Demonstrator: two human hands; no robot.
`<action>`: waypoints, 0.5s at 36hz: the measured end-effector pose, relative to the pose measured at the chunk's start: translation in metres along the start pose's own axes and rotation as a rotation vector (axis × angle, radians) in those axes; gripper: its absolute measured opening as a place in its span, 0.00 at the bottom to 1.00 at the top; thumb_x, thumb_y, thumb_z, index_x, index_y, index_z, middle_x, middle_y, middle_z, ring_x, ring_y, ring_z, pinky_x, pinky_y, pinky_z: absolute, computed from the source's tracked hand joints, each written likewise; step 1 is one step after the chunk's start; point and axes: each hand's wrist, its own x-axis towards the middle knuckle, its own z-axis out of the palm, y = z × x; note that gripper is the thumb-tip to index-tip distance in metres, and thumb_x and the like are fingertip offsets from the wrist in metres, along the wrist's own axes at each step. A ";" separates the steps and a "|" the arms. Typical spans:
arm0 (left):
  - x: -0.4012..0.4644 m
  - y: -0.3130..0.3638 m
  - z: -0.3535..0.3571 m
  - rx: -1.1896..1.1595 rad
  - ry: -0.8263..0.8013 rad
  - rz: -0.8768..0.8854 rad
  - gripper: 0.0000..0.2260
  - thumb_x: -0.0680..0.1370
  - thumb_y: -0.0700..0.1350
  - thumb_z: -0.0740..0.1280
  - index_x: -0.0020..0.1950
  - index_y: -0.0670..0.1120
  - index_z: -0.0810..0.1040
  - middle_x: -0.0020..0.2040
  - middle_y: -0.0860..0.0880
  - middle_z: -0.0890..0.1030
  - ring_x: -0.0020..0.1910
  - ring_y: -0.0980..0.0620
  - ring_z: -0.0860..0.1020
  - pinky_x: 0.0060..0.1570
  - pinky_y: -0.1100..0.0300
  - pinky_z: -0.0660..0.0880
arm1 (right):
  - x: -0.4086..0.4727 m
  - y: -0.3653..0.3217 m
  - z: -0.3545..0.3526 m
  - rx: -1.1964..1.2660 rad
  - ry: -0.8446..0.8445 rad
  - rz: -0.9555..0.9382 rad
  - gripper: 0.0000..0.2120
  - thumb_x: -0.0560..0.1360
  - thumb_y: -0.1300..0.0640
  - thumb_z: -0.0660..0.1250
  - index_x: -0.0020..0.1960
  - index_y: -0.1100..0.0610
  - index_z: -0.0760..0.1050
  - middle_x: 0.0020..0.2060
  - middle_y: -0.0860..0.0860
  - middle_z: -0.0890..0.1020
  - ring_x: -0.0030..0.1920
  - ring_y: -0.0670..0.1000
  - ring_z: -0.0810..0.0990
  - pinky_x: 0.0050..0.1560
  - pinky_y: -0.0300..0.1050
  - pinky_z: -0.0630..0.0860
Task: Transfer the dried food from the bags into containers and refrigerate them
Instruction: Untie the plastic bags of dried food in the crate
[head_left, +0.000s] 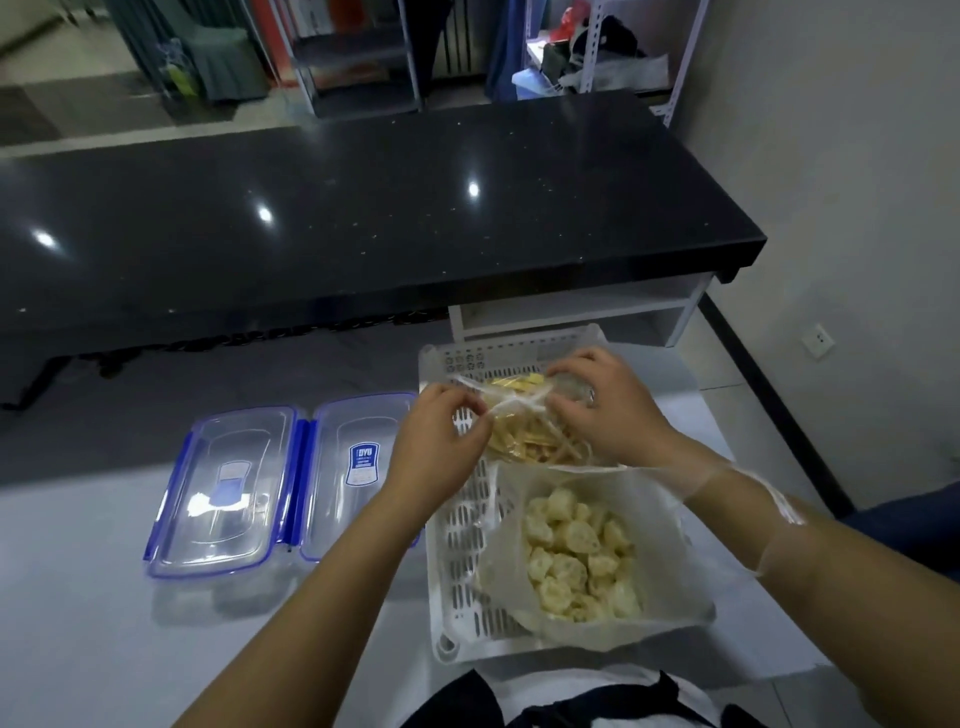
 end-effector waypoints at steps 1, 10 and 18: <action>0.001 0.002 0.000 0.010 0.002 0.042 0.02 0.78 0.45 0.72 0.49 0.50 0.80 0.52 0.54 0.78 0.54 0.54 0.76 0.52 0.60 0.69 | 0.001 -0.003 -0.001 0.005 -0.034 -0.031 0.13 0.76 0.53 0.70 0.60 0.50 0.80 0.56 0.45 0.73 0.60 0.48 0.72 0.60 0.43 0.69; 0.033 0.023 0.009 0.318 -0.186 0.122 0.10 0.76 0.48 0.70 0.57 0.53 0.84 0.53 0.52 0.84 0.54 0.49 0.79 0.55 0.52 0.74 | 0.010 -0.015 0.007 -0.315 -0.156 -0.146 0.07 0.76 0.51 0.70 0.52 0.49 0.84 0.63 0.50 0.77 0.68 0.55 0.68 0.69 0.57 0.62; 0.036 0.035 -0.001 0.338 -0.184 0.209 0.06 0.78 0.50 0.71 0.53 0.53 0.84 0.47 0.55 0.85 0.49 0.54 0.82 0.58 0.50 0.75 | 0.003 -0.017 -0.013 -0.266 -0.043 -0.262 0.04 0.77 0.53 0.70 0.48 0.52 0.82 0.58 0.51 0.76 0.65 0.54 0.68 0.64 0.51 0.60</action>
